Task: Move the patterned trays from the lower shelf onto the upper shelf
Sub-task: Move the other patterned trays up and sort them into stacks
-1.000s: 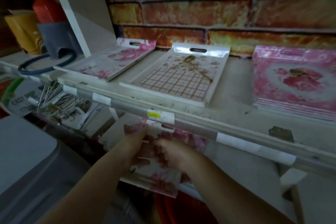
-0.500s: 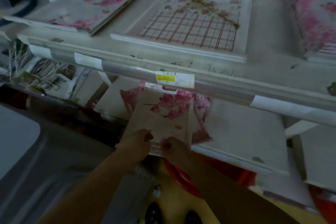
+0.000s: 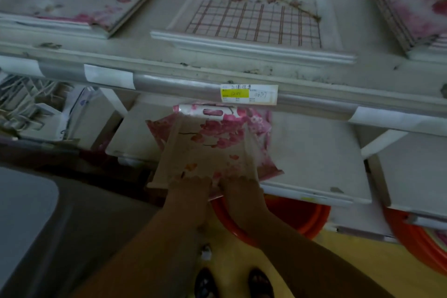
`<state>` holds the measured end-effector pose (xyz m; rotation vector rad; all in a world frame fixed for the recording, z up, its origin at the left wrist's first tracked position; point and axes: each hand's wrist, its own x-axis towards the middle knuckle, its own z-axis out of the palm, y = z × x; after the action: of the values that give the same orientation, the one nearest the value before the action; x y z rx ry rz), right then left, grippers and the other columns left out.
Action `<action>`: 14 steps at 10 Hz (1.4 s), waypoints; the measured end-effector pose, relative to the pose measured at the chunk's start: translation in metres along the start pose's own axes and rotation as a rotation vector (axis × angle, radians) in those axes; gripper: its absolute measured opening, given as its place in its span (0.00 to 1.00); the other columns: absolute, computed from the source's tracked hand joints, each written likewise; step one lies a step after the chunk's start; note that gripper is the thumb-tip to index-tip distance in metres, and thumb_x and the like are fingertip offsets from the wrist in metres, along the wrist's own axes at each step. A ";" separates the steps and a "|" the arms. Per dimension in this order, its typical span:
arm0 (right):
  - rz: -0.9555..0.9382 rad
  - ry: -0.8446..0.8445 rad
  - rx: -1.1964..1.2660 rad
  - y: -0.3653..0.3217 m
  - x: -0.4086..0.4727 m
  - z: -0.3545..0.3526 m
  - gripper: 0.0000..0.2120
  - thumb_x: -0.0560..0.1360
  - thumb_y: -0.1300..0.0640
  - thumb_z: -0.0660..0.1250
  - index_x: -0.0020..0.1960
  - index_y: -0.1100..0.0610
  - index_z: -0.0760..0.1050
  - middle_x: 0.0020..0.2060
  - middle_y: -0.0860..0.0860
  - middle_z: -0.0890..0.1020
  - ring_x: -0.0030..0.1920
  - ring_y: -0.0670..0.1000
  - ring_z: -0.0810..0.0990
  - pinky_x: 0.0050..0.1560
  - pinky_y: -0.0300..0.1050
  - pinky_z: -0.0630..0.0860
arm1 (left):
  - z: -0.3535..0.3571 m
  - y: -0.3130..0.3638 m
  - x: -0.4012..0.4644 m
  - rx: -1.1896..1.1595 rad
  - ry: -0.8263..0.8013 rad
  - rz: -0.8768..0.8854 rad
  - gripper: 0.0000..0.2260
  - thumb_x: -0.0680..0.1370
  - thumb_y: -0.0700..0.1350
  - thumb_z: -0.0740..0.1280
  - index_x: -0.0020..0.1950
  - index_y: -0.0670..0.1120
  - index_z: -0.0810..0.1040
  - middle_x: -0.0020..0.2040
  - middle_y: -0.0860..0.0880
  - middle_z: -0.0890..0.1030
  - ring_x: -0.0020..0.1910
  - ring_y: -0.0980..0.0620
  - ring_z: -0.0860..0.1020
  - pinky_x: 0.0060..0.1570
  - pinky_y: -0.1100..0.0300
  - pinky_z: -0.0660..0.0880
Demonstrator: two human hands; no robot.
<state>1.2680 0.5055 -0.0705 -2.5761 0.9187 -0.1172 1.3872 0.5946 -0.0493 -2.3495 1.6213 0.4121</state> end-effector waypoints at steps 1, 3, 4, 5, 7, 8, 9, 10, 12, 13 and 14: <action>-0.028 0.027 -0.001 -0.012 0.007 -0.026 0.14 0.79 0.56 0.60 0.59 0.58 0.79 0.55 0.54 0.82 0.38 0.31 0.76 0.33 0.21 0.66 | -0.013 -0.007 0.008 0.121 0.056 -0.065 0.19 0.78 0.52 0.61 0.68 0.51 0.67 0.65 0.48 0.73 0.64 0.45 0.72 0.65 0.46 0.65; -0.066 0.097 -0.256 -0.018 0.005 -0.073 0.12 0.79 0.50 0.58 0.59 0.48 0.77 0.52 0.50 0.81 0.52 0.53 0.80 0.49 0.45 0.69 | -0.065 -0.027 0.000 0.046 0.296 -0.122 0.07 0.76 0.49 0.62 0.51 0.52 0.78 0.49 0.50 0.81 0.48 0.48 0.80 0.50 0.56 0.74; -0.146 0.141 -0.238 -0.018 0.000 -0.087 0.12 0.76 0.48 0.65 0.58 0.49 0.74 0.52 0.50 0.82 0.53 0.54 0.80 0.48 0.46 0.68 | -0.083 -0.022 -0.012 0.002 0.311 -0.155 0.09 0.73 0.51 0.67 0.51 0.51 0.79 0.49 0.49 0.83 0.49 0.48 0.81 0.49 0.57 0.75; -0.160 0.195 -0.248 -0.014 -0.008 -0.106 0.19 0.71 0.49 0.72 0.60 0.49 0.72 0.52 0.50 0.83 0.52 0.54 0.81 0.47 0.45 0.70 | -0.095 -0.007 -0.031 0.034 0.427 -0.135 0.16 0.72 0.53 0.69 0.59 0.56 0.77 0.53 0.50 0.83 0.53 0.49 0.80 0.53 0.57 0.72; -0.256 0.199 -0.224 0.000 -0.045 -0.144 0.15 0.72 0.47 0.72 0.55 0.51 0.74 0.50 0.51 0.82 0.53 0.55 0.80 0.50 0.47 0.70 | -0.119 0.042 -0.090 -0.004 0.629 -0.184 0.14 0.72 0.48 0.68 0.58 0.57 0.77 0.50 0.50 0.83 0.51 0.48 0.80 0.48 0.57 0.66; -0.331 0.241 -0.182 0.007 -0.073 -0.162 0.15 0.72 0.48 0.71 0.57 0.51 0.75 0.52 0.51 0.82 0.54 0.55 0.79 0.51 0.47 0.69 | -0.129 0.067 -0.123 0.018 0.671 -0.244 0.16 0.71 0.45 0.67 0.57 0.57 0.78 0.48 0.51 0.83 0.49 0.48 0.80 0.47 0.56 0.65; -0.425 0.309 -0.153 0.010 -0.093 -0.177 0.15 0.72 0.50 0.71 0.57 0.52 0.76 0.52 0.52 0.82 0.53 0.55 0.79 0.48 0.46 0.68 | -0.139 0.088 -0.151 0.068 0.638 -0.327 0.13 0.73 0.46 0.65 0.56 0.57 0.77 0.50 0.54 0.82 0.52 0.50 0.78 0.50 0.55 0.66; -0.499 0.367 -0.084 0.010 -0.111 -0.189 0.09 0.71 0.50 0.71 0.46 0.52 0.73 0.45 0.52 0.81 0.47 0.56 0.79 0.40 0.47 0.63 | -0.156 0.110 -0.181 0.159 0.622 -0.394 0.09 0.74 0.45 0.64 0.53 0.56 0.76 0.50 0.54 0.80 0.52 0.50 0.77 0.53 0.54 0.66; -0.509 0.438 0.125 0.001 -0.126 -0.195 0.11 0.71 0.46 0.71 0.49 0.51 0.76 0.43 0.46 0.81 0.44 0.50 0.79 0.42 0.47 0.73 | -0.197 0.145 -0.230 0.315 0.657 -0.459 0.10 0.70 0.41 0.65 0.50 0.51 0.76 0.48 0.51 0.80 0.52 0.46 0.76 0.56 0.49 0.63; -0.579 0.429 0.289 -0.010 -0.129 -0.203 0.11 0.71 0.49 0.72 0.51 0.51 0.78 0.47 0.47 0.82 0.48 0.49 0.79 0.44 0.44 0.72 | -0.214 0.156 -0.249 0.343 0.701 -0.500 0.09 0.69 0.41 0.66 0.47 0.51 0.78 0.45 0.51 0.81 0.49 0.46 0.76 0.54 0.51 0.62; -0.622 0.405 0.382 -0.025 -0.131 -0.209 0.10 0.71 0.51 0.74 0.50 0.52 0.78 0.45 0.47 0.82 0.47 0.47 0.79 0.45 0.45 0.74 | -0.223 0.159 -0.265 0.354 0.689 -0.564 0.09 0.68 0.42 0.69 0.46 0.52 0.78 0.44 0.52 0.81 0.48 0.47 0.77 0.47 0.52 0.59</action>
<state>1.1372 0.5330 0.1384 -2.4072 0.1445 -0.9169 1.1672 0.6874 0.2482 -2.6332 1.0088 -0.8009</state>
